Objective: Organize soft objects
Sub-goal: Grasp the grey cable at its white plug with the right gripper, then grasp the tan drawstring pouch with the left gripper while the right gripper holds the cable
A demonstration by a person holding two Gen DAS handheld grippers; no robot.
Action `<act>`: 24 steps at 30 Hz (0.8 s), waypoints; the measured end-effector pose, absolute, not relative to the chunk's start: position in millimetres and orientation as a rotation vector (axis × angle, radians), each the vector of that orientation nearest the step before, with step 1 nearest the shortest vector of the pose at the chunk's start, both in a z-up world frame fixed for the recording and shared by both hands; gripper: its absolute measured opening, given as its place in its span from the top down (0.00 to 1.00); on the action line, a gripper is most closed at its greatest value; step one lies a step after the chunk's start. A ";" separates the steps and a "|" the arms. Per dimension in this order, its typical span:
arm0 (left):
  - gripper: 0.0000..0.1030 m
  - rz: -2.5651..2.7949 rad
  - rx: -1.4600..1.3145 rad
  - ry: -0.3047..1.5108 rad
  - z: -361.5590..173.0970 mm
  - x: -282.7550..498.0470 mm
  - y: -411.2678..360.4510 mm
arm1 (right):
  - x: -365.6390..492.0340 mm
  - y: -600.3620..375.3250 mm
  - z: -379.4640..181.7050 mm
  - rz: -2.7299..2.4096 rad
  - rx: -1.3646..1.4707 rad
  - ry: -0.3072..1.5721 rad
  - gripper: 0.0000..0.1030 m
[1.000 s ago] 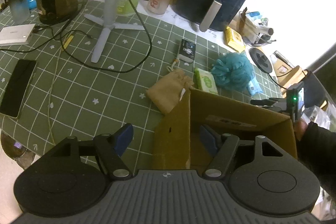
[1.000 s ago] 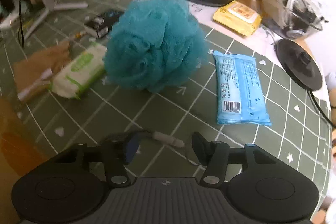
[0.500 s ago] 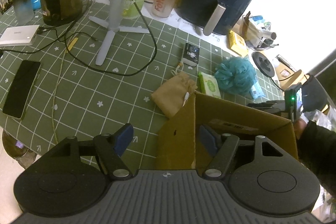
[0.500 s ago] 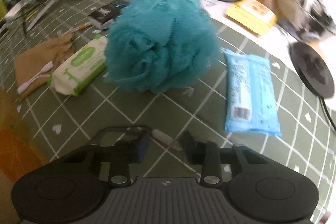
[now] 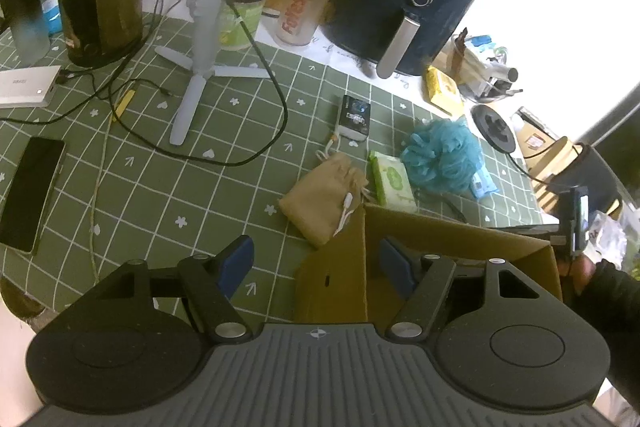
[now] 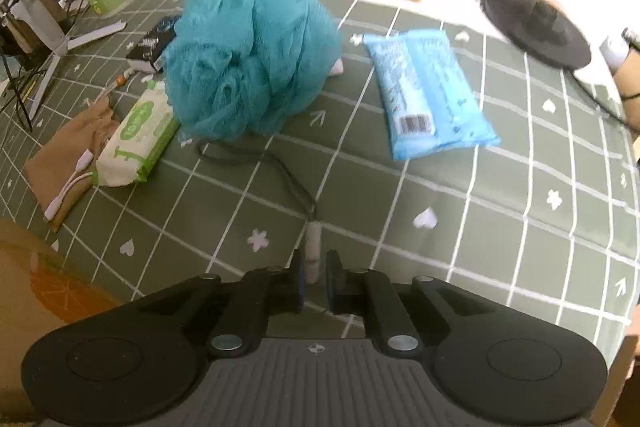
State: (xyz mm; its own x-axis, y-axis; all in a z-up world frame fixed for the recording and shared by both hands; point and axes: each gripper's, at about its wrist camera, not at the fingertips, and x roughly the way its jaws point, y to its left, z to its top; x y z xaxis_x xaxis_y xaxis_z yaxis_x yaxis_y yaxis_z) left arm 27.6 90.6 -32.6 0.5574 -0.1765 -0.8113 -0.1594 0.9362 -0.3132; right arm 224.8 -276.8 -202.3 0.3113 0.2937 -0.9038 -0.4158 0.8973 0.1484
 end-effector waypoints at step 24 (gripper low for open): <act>0.33 -0.189 -0.229 0.946 -25.2 68.9 82.5 | 221.0 -277.3 -183.2 0.461 -0.152 1.096 0.90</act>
